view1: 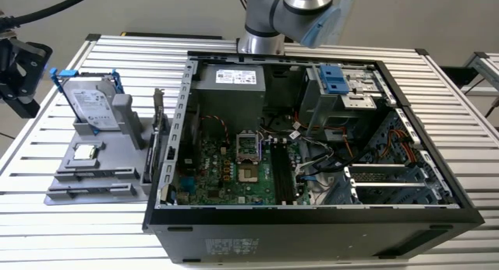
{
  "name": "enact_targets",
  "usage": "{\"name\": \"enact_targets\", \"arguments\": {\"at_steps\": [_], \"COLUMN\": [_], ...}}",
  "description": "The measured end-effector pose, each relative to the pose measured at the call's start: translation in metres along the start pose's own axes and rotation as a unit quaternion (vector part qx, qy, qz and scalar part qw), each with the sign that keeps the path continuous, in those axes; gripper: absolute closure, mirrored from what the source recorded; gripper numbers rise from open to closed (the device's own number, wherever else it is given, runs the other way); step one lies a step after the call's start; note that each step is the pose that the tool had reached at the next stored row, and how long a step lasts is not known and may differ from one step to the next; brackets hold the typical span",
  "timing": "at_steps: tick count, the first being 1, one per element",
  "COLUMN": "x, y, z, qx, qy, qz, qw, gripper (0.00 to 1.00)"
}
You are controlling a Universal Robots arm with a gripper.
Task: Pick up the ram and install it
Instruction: 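Reach for the ram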
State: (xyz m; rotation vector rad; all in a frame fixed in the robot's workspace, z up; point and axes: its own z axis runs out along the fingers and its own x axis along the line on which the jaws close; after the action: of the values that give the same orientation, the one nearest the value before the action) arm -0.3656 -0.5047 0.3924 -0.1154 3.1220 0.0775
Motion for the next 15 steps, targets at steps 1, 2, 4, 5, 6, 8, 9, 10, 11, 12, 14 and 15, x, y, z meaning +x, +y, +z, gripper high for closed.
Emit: {"name": "enact_targets", "arguments": {"at_steps": [1,2,4,5,6,8,9,10,11,12,14,15], "x": [0.0,0.0,0.0,0.0,-0.0001,-0.0001,-0.0001,-0.0001,-0.0001,-0.0001,0.0,0.0], "y": [0.0,0.0,0.0,0.0,0.0,0.0,0.0,0.0,0.0,0.0,0.0,0.0], "z": [0.0,0.0,0.0,0.0,0.0,0.0001,0.0,0.0,0.0,0.0,0.0,0.0], "qx": [0.0,0.0,0.0,0.0,0.0001,0.0002,0.0003,0.0004,0.0005,0.0006,0.0008,0.001], "qy": [0.0,0.0,0.0,-0.0001,-0.0002,-0.0006,-0.0008,-0.0011,-0.0014,-0.0017,-0.0023,-0.0025], "qz": [0.0,0.0,0.001,0.002,0.004,0.011,0.017,0.023,0.028,0.034,0.046,0.052], "qw": [1.0,1.0,1.0,1.0,1.0,0.9999,0.9999,0.9997,0.9996,0.9994,0.9989,0.9986], "gripper": [1.0,1.0,1.0,1.0,1.0,1.0,1.0,1.0,1.0,1.0,1.0,1.0]}}
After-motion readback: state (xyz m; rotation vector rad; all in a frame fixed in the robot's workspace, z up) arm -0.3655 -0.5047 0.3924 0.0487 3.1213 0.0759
